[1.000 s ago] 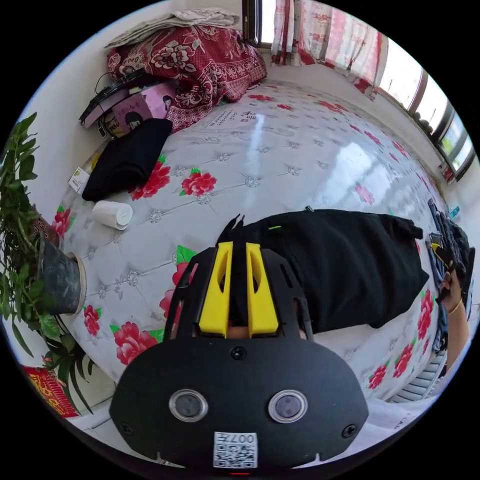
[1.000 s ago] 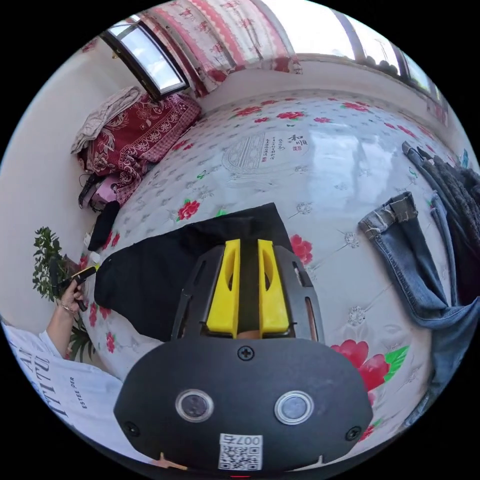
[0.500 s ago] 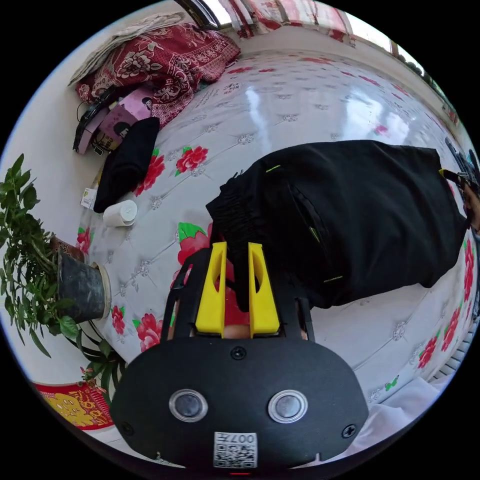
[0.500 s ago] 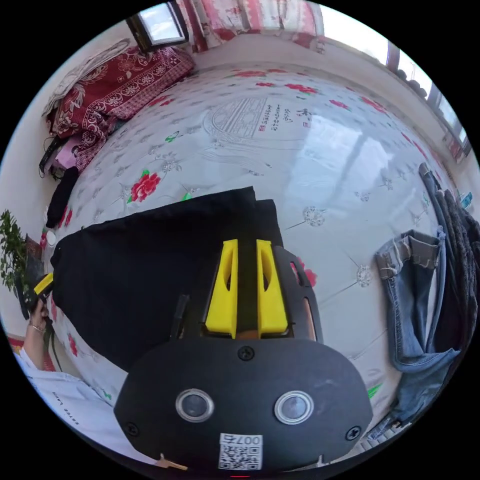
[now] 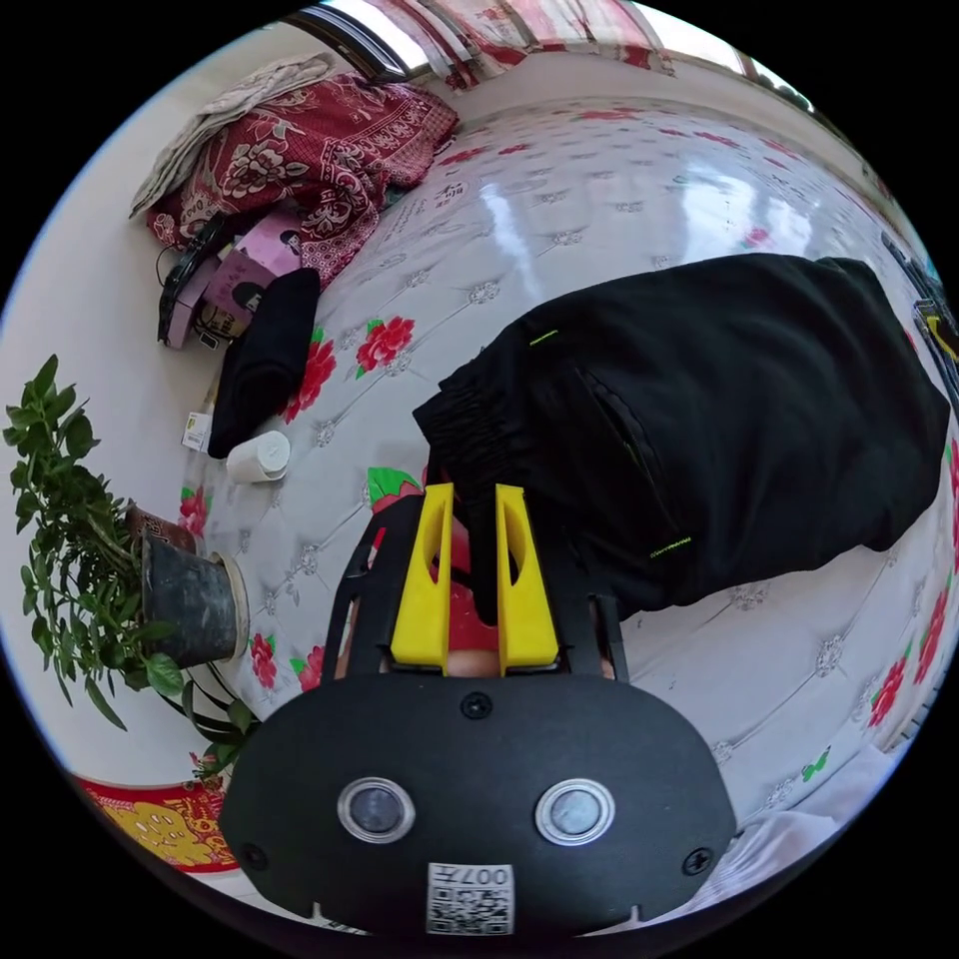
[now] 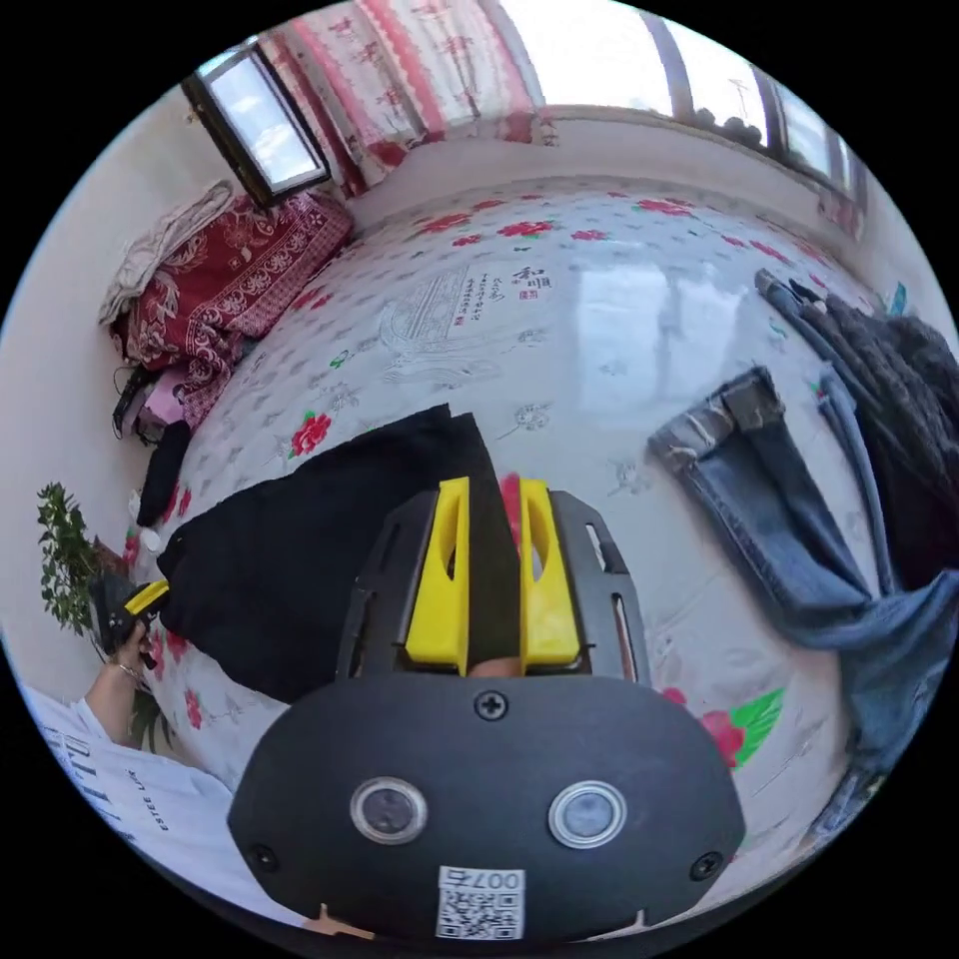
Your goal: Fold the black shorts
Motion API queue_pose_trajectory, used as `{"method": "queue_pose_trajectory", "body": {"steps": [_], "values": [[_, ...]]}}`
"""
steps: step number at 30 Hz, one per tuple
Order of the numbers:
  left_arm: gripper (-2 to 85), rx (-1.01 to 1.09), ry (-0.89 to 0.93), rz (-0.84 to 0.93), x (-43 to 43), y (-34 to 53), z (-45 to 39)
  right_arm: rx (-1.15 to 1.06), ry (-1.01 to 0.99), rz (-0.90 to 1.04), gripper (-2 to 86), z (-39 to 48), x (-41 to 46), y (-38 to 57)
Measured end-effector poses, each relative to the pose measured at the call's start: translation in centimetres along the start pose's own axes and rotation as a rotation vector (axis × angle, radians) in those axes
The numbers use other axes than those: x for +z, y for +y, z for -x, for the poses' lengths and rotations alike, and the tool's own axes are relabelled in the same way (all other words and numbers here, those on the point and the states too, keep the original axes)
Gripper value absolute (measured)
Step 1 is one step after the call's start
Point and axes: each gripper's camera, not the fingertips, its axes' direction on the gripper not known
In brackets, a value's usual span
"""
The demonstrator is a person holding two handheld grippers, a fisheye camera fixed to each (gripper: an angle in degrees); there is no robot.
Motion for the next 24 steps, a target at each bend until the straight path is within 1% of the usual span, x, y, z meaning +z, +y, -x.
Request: {"method": "queue_pose_trajectory", "body": {"steps": [1, 2, 4, 7, 8, 9, 10, 12, 15, 17, 19, 20, 22, 23, 24], "values": [[5.7, -0.009, 0.009, -0.001, 0.1, 0.1, 0.3, 0.098, -0.045, -0.028, 6.7, -2.0, -1.2, 2.7], [5.7, -0.022, 0.023, 0.0, 0.3, 0.1, 0.6, 0.15, -0.071, -0.038, 7.1, -3.0, -1.7, 4.1], [5.7, -0.046, 0.05, 0.002, 0.6, 0.2, 1.3, 0.333, -0.196, -0.073, 8.0, -6.2, -2.5, 9.4], [5.8, -0.058, 0.072, -0.002, 0.9, 0.4, 2.3, 0.439, -0.34, -0.083, 8.2, -7.5, -1.3, 13.6], [5.9, -0.057, 0.074, -0.001, 1.0, 0.5, 2.6, 0.45, -0.349, -0.077, 8.2, -7.5, -0.9, 14.0], [6.0, -0.057, 0.074, -0.001, 1.1, 0.5, 2.7, 0.448, -0.328, -0.148, 8.2, -7.1, -1.0, 14.3], [6.1, -0.065, 0.078, 0.003, 1.1, 0.6, 3.2, 0.437, -0.298, -0.166, 7.8, -6.6, -0.7, 13.9], [6.4, -0.106, 0.099, 0.01, 1.0, 0.8, 4.3, 0.429, -0.275, -0.167, 6.8, -6.3, 0.2, 12.7], [6.4, -0.213, 0.154, -0.008, 0.4, 2.1, 7.2, 0.443, -0.367, -0.061, 3.2, -6.8, 2.2, 9.4], [6.3, -0.283, 0.207, -0.041, -0.5, 4.1, 9.9, 0.393, -0.399, -0.076, 1.4, -5.7, 1.6, 7.1], [6.3, -0.319, 0.234, -0.06, -0.9, 6.0, 11.8, 0.175, -0.44, -0.103, 0.4, -1.4, -0.9, 3.4], [6.3, -0.339, 0.252, -0.064, -1.0, 7.3, 12.8, 0.105, -0.448, -0.107, 0.3, 0.2, -1.6, 2.6], [6.3, -0.362, 0.287, -0.063, -0.8, 9.2, 14.1, -0.216, -0.468, -0.089, 0.1, 8.6, -3.9, 0.2], [6.3, -0.377, 0.318, -0.056, -0.5, 10.4, 14.8, -0.296, -0.474, -0.078, 0.0, 10.9, -4.3, 0.1], [6.3, -0.386, 0.34, -0.053, -0.3, 10.9, 15.1, -0.454, -0.489, -0.053, 0.1, 15.8, -4.7, 0.3]]}}
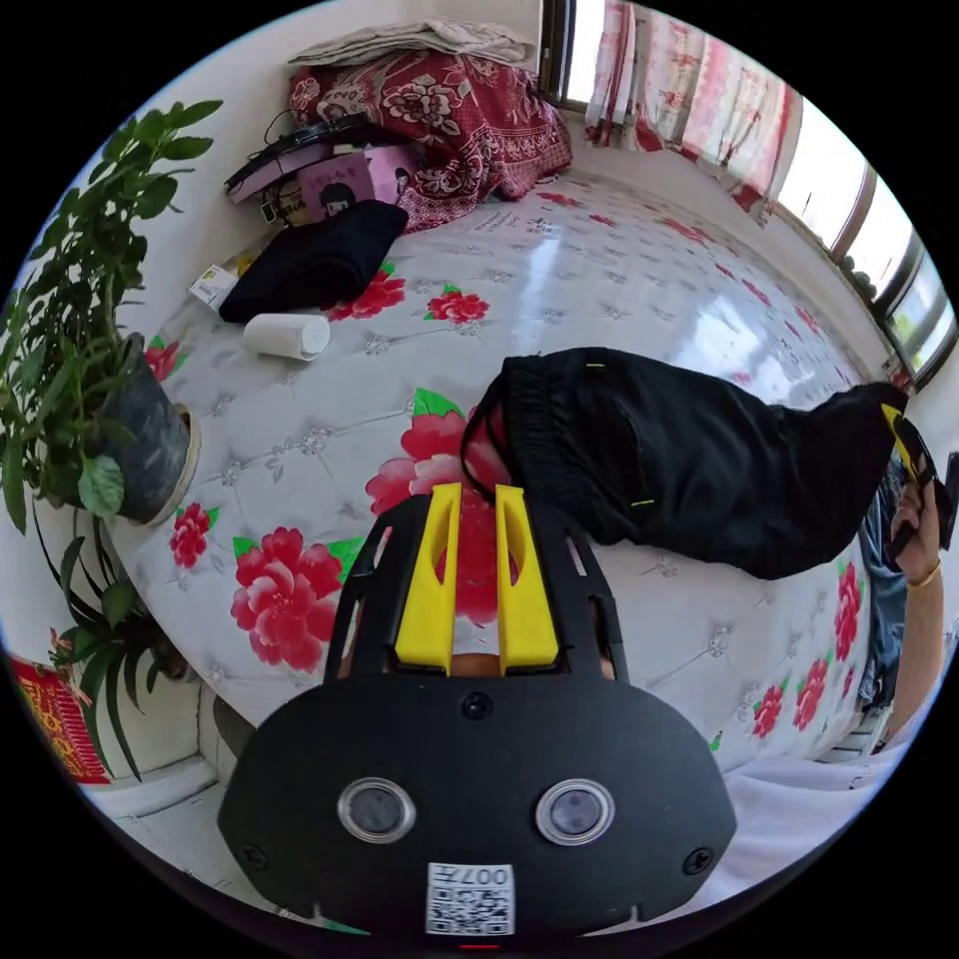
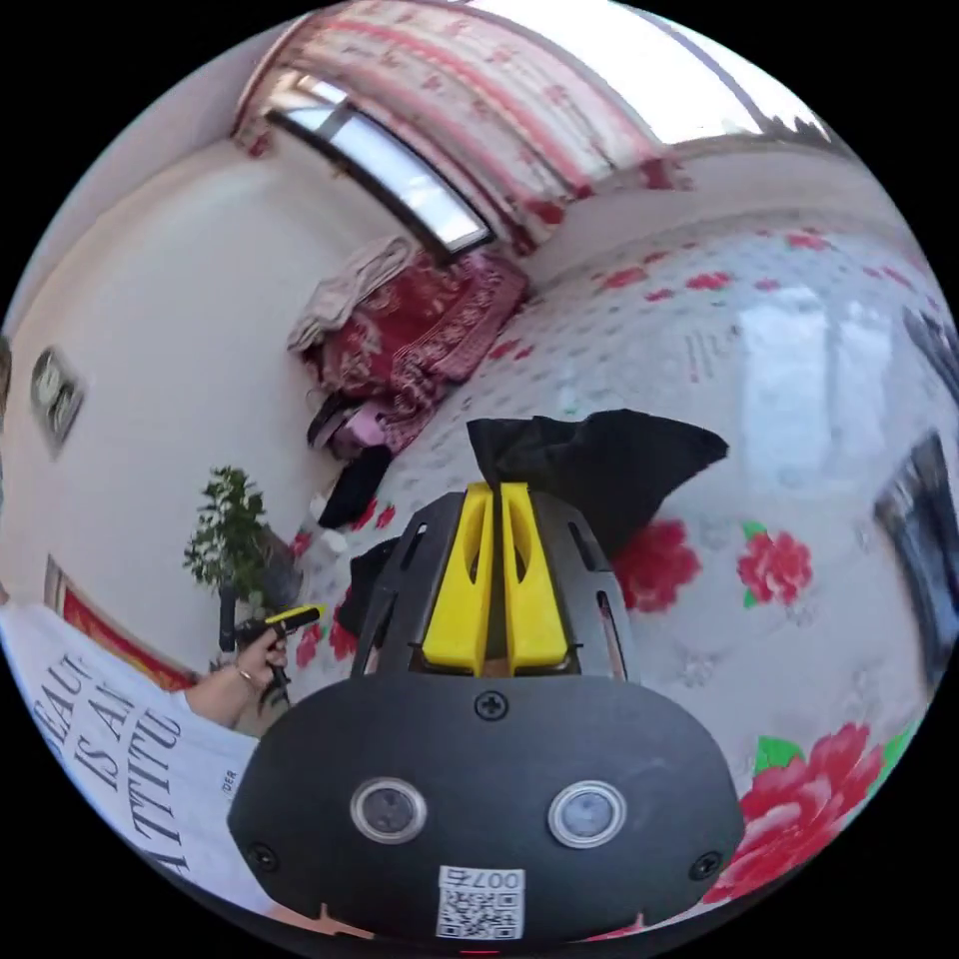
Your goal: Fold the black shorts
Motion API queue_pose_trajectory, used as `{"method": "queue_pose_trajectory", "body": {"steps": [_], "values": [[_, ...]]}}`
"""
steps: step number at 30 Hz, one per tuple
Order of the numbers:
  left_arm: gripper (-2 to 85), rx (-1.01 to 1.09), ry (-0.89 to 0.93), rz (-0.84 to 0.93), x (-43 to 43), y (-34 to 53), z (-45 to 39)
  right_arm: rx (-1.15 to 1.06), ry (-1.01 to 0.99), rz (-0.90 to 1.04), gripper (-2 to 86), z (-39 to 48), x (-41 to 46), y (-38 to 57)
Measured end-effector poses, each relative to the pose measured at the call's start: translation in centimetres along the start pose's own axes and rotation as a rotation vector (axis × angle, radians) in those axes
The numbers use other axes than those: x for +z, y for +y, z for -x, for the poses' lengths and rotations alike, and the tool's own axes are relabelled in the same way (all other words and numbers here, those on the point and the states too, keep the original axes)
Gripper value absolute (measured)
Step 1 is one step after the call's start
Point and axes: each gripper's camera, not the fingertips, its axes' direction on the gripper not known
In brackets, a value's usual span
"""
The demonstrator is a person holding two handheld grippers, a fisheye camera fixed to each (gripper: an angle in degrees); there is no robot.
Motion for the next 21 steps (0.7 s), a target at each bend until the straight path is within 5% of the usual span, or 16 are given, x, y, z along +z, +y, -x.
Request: {"method": "queue_pose_trajectory", "body": {"steps": [4, 9, 14, 18, 21], "values": [[6.5, -0.087, 0.147, 0.035, 1.1, 2.2, 3.2, -0.37, -0.134, 0.197, 0.9, 13.3, 9.2, -0.3], [10.1, -0.154, 0.327, 0.078, 3.1, 3.5, 7.0, -0.4, -0.23, 0.5, 5.3, 17.6, 19.3, 5.2], [12.4, -0.175, 0.458, 0.108, 4.5, 3.6, 10.7, -0.148, -0.171, 0.419, 7.9, 10.0, 15.8, 5.9], [14.4, -0.187, 0.553, 0.121, 5.7, 2.3, 11.9, 0.283, -0.044, 0.299, 8.0, -1.5, 10.9, 7.1], [14.2, -0.18, 0.582, 0.129, 6.7, 0.2, 12.3, 0.504, -0.161, 0.351, 8.0, -6.5, 12.6, 8.7]]}}
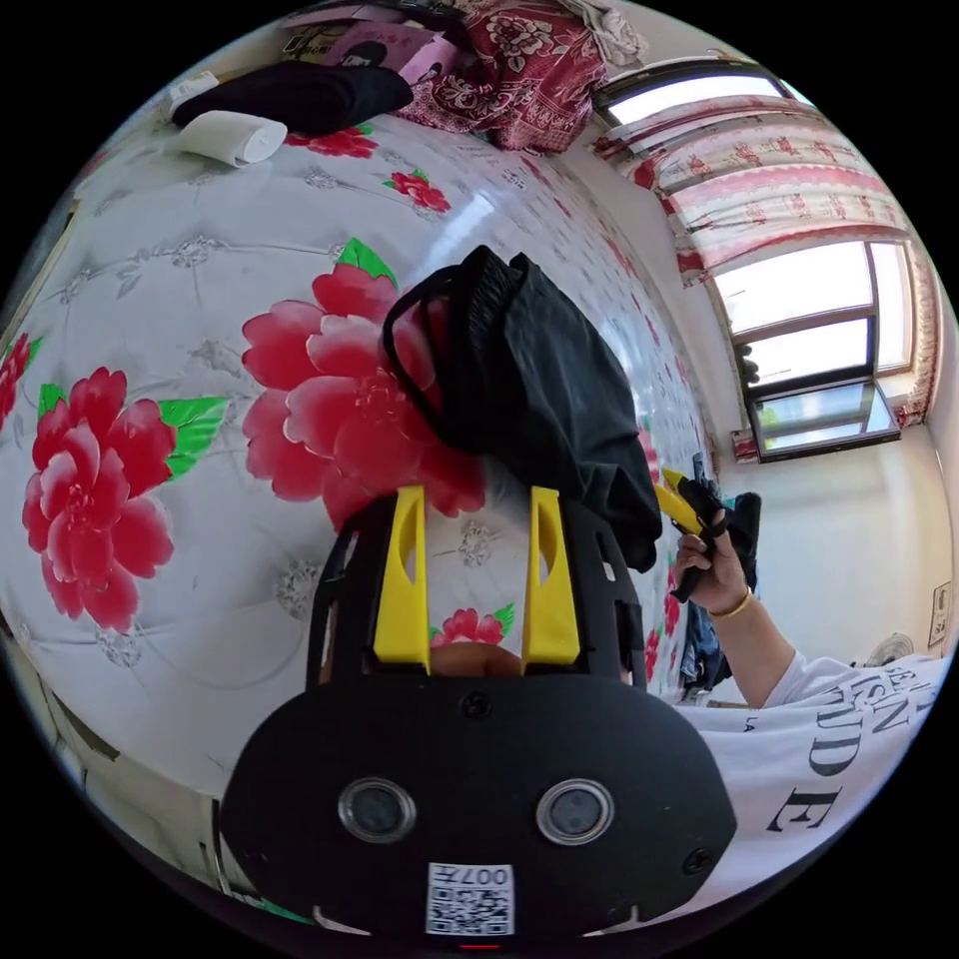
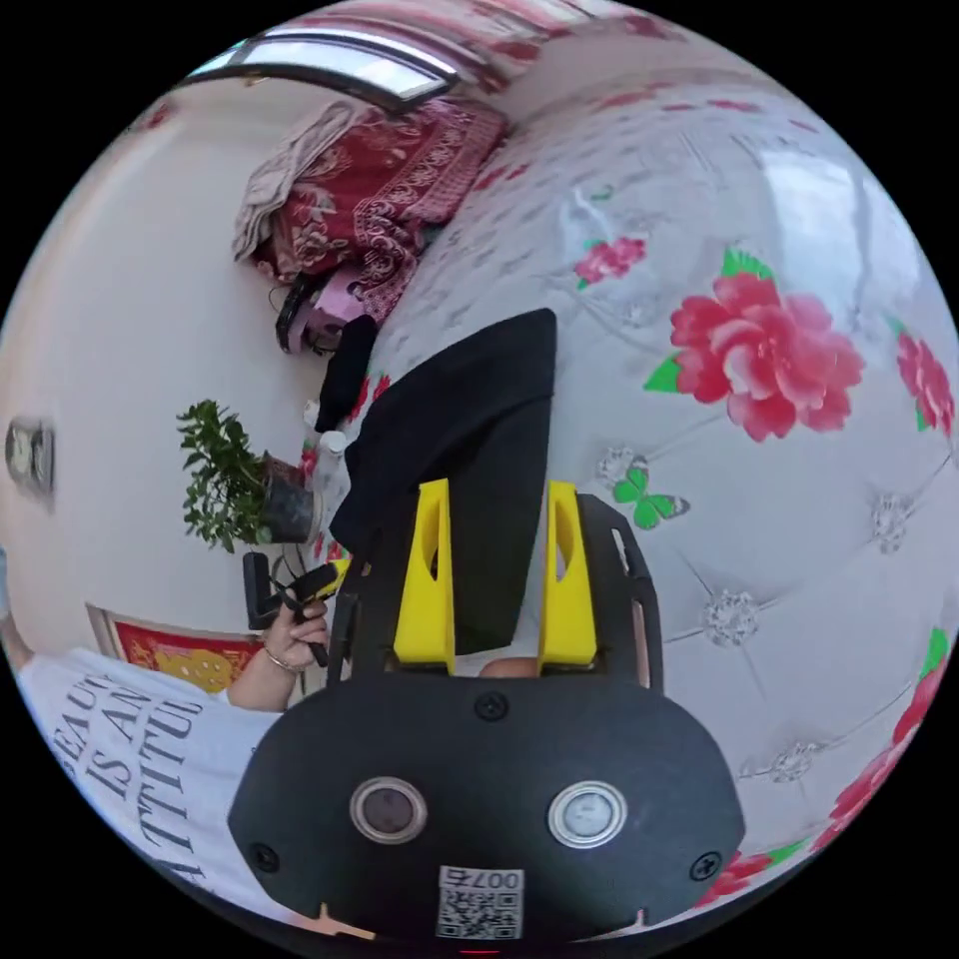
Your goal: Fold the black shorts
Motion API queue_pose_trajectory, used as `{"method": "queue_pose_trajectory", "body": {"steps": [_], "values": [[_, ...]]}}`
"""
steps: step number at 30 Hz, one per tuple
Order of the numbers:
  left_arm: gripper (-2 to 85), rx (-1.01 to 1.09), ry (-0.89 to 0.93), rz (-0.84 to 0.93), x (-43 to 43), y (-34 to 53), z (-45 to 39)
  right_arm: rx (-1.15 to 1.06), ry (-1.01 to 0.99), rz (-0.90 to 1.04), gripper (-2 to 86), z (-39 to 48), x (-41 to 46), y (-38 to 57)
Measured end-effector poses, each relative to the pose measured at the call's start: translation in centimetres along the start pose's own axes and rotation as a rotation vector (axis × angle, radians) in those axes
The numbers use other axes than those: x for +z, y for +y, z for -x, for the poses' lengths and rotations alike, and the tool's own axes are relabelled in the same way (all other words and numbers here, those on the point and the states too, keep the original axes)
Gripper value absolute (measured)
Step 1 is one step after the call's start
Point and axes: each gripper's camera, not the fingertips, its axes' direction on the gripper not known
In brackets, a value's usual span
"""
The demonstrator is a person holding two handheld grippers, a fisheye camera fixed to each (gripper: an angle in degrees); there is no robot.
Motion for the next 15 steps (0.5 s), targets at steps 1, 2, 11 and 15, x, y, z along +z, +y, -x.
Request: {"method": "queue_pose_trajectory", "body": {"steps": [1, 2, 11, 15], "values": [[13.8, -0.005, 0.011, 0.008, 0.2, -1.0, 0.1, 0.027, -0.048, 0.044, 7.5, -0.7, 1.3, -0.6], [13.5, -0.005, 0.025, 0.017, 0.5, -2.1, 0.2, 0.029, -0.069, 0.068, 7.3, -0.7, 2.1, -0.9], [10.1, 0.113, -0.04, -0.09, 3.7, -18.7, -1.4, -0.127, -0.059, 0.023, 0.6, 4.8, 8.8, -16.1], [8.5, 0.14, -0.159, -0.162, 4.8, -28.0, -3.6, -0.172, 0.081, -0.008, 1.5, 8.7, 10.1, -25.6]]}}
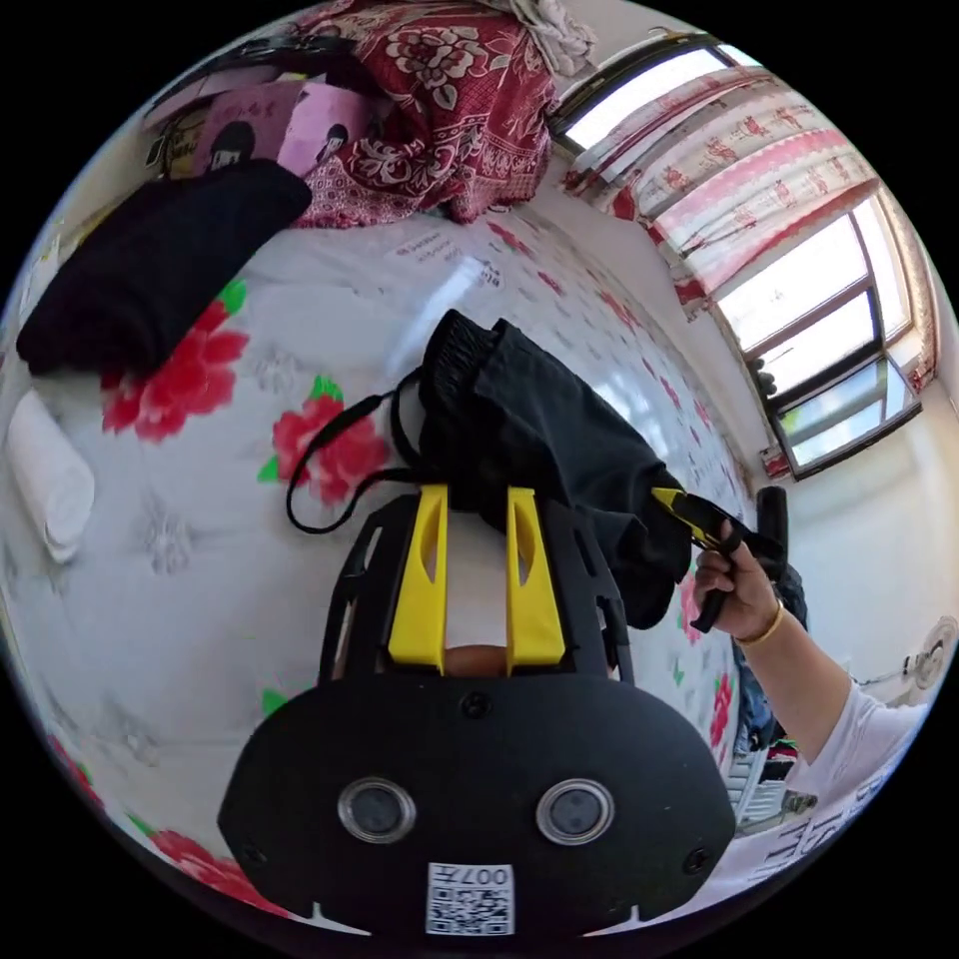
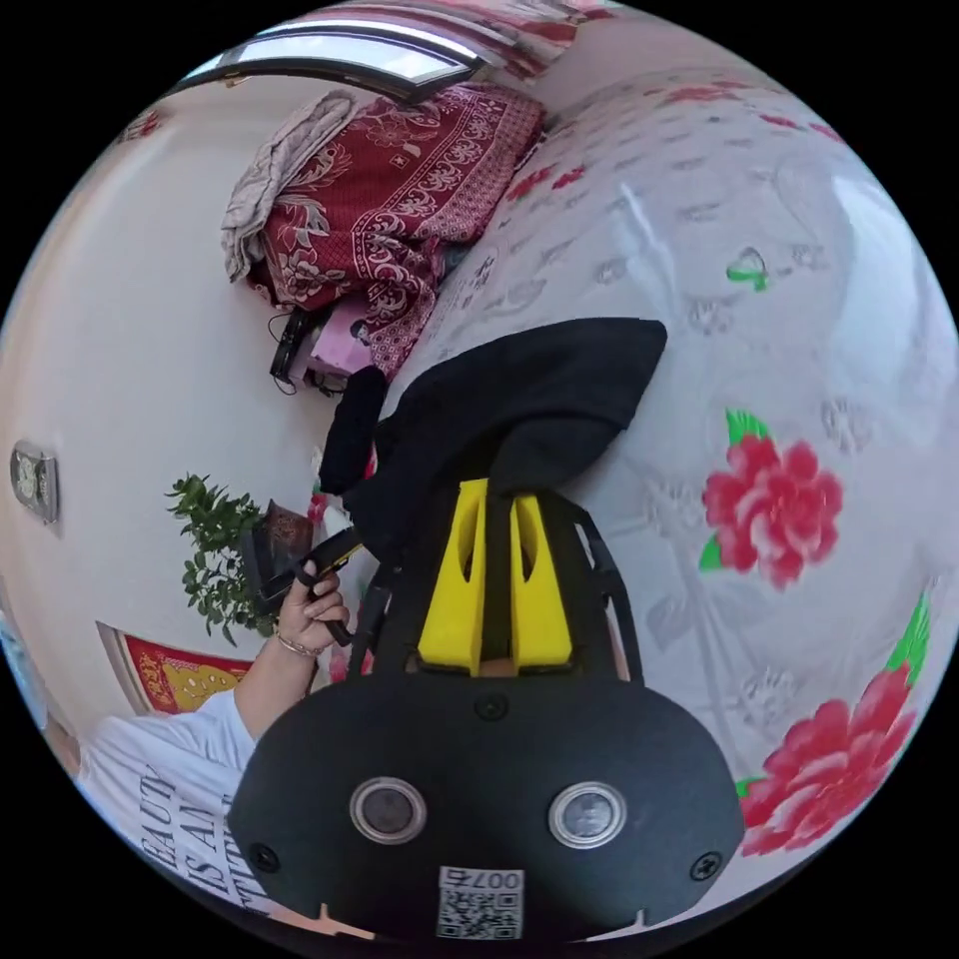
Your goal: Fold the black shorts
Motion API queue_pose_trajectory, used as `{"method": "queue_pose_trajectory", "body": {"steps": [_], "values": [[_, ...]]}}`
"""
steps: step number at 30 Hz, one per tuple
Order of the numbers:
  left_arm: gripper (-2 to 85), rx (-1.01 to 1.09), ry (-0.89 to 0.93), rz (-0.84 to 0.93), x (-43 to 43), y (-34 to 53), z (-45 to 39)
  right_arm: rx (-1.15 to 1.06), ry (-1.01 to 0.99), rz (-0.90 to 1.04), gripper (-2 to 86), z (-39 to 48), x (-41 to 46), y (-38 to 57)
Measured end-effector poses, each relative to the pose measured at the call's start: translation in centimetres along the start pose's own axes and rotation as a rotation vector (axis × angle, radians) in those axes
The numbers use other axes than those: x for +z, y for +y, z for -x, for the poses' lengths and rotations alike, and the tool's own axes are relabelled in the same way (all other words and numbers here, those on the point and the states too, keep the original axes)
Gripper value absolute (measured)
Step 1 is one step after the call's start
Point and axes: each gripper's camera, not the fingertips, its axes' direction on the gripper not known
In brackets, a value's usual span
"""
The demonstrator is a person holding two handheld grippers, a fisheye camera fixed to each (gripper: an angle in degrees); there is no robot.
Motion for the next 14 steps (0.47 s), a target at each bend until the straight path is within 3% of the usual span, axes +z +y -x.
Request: {"method": "queue_pose_trajectory", "body": {"steps": [3, 6, 8, 11, 14], "values": [[6.8, -0.024, -0.08, 0.046, 2.0, -2.9, -0.1, -0.021, 0.151, 0.123, 2.5, -0.3, 1.6, -1.7], [6.4, 0.053, -0.085, 0.063, 2.1, -0.9, -1.3, -0.069, 0.188, 0.102, 2.7, -0.5, 0.8, 2.1], [6.4, 0.16, -0.161, 0.078, 0.9, 2.9, -3.4, -0.129, 0.218, 0.063, 2.6, 0.3, -0.9, 6.2], [6.4, 0.304, -0.261, 0.107, -1.0, 10.1, -7.2, -0.239, 0.452, 0.091, 2.0, 2.6, -3.1, 15.2], [6.4, 0.448, -0.29, 0.176, -2.1, 18.4, -11.6, -0.296, 0.666, 0.248, 1.1, 4.7, -3.5, 24.7]]}}
